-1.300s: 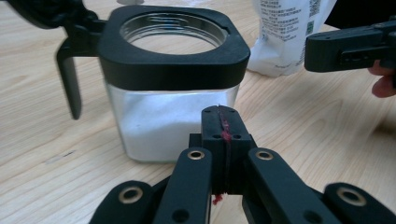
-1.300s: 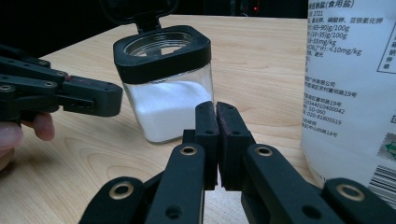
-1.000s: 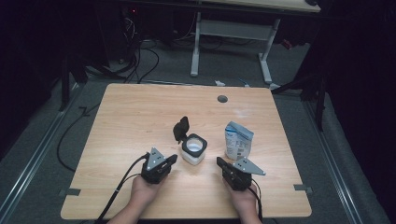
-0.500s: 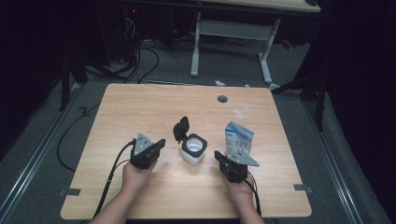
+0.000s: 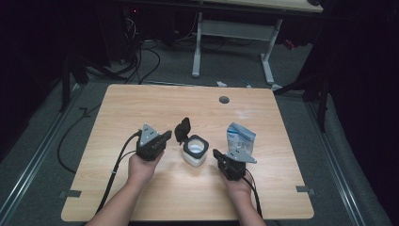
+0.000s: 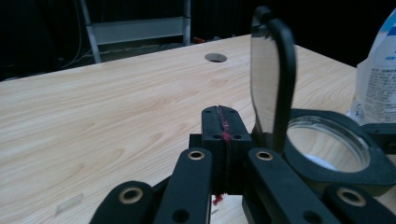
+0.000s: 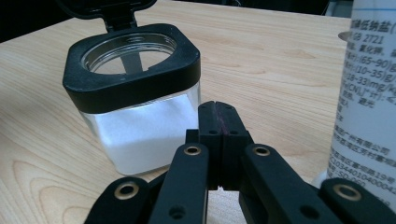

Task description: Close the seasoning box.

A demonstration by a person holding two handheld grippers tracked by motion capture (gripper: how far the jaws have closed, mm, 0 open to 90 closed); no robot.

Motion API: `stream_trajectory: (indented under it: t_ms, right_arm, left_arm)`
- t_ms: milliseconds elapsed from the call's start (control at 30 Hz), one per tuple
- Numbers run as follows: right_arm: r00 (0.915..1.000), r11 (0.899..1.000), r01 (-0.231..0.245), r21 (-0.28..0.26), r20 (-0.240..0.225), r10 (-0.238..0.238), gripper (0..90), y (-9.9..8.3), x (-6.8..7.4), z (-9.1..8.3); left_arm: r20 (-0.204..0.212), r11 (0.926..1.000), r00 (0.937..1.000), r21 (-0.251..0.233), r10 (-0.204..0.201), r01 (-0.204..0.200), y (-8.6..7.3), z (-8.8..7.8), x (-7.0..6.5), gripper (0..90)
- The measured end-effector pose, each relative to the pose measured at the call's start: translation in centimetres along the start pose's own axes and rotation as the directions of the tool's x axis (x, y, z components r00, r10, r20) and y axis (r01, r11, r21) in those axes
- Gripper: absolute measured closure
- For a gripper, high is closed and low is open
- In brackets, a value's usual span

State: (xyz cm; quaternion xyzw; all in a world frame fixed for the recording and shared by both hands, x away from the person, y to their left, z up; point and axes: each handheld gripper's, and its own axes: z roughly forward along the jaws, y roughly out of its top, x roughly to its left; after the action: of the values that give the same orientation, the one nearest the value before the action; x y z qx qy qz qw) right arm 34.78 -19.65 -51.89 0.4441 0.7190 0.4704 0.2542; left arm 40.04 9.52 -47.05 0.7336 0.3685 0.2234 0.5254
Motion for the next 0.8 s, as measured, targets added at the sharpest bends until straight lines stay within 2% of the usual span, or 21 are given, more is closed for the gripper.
stream_trajectory:
  t_ms: [167,467,800]
  right_arm:
    - [1.0,1.0,0.001,0.001,-0.002,-0.001,90.0,0.1,0.1,0.2]
    - [0.9997,1.0,0.011,-0.002,-0.02,-0.011,90.0,0.4,0.6,0.5]
    - [0.9993,1.0,0.02,-0.002,-0.031,-0.02,90.0,0.3,1.3,0.6]
  left_arm:
    - [0.027,1.0,0.9996,-0.003,0.0,0.0,0.1,0.3,-0.8,90.0]
    - [0.047,0.9998,0.9989,-0.018,-0.007,0.008,0.1,0.1,-1.6,90.0]
    - [0.083,0.9998,0.9963,-0.011,0.02,-0.019,-0.3,0.2,-3.1,89.9]
